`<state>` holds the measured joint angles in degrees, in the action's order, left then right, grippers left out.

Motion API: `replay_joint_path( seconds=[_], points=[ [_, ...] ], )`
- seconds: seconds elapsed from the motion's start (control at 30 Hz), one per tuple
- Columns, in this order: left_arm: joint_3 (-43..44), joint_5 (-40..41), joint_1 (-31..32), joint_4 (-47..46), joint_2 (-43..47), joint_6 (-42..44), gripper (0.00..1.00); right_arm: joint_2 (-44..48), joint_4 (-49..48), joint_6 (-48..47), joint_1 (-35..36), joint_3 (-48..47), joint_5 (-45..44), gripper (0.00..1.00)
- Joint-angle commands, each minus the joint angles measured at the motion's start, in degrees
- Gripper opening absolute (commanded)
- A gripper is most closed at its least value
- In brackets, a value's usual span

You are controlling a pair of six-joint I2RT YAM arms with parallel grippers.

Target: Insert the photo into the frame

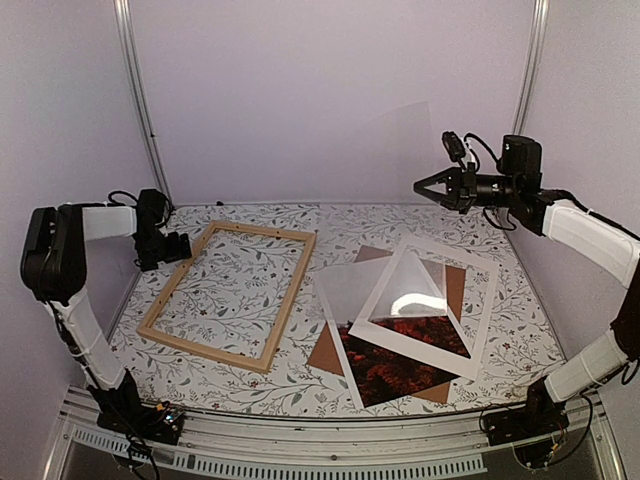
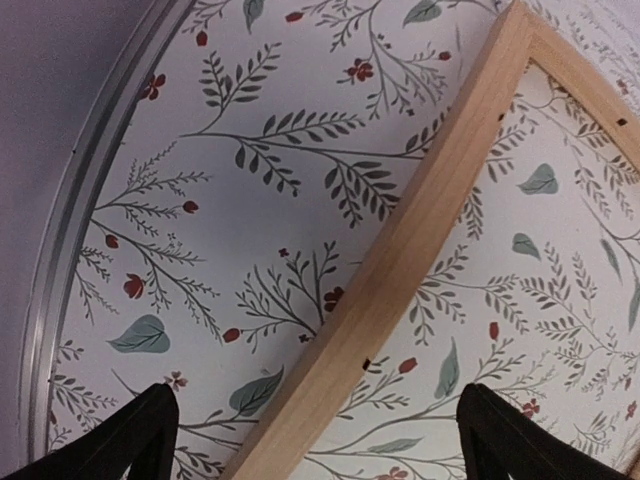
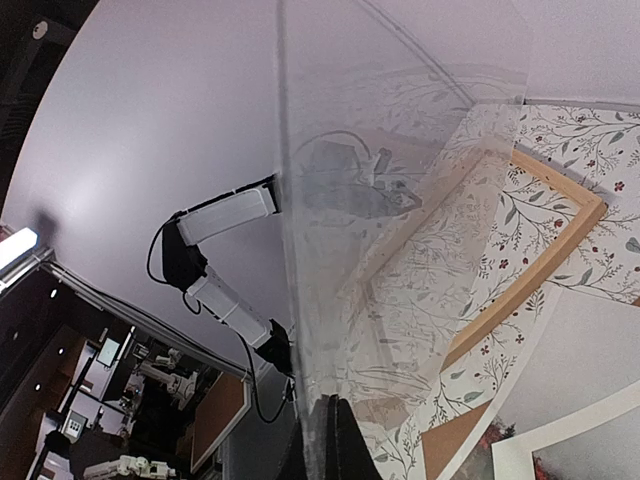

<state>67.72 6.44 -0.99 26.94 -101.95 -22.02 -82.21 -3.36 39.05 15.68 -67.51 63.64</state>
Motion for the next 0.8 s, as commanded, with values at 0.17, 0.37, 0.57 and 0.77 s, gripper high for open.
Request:
replay_joint_path(
  seconds=[0.17, 0.37, 0.57, 0.77],
  points=[
    [-1.4, -13.4, -2.1, -2.3, -5.2, 2.7, 1.00, 2.0, 0.8, 0.3, -0.2, -2.0, 0.2, 0.00],
    [-9.3, -16.9, 1.4, -6.5, 0.6, 0.2, 1.00, 1.1, 4.6, -1.5, -0.8, -3.8, -1.0, 0.00],
    [-18.1, -14.6, 9.6, -10.5, 7.1, -5.1, 1.00, 0.4, 10.2, -4.4, -1.0, -6.2, -3.3, 0.00],
    [-24.6, -13.1, 17.5, -14.1, 12.7, -10.2, 1.00, 0.7, 15.1, -6.7, -1.1, -6.9, -5.9, 0.00]
  ],
)
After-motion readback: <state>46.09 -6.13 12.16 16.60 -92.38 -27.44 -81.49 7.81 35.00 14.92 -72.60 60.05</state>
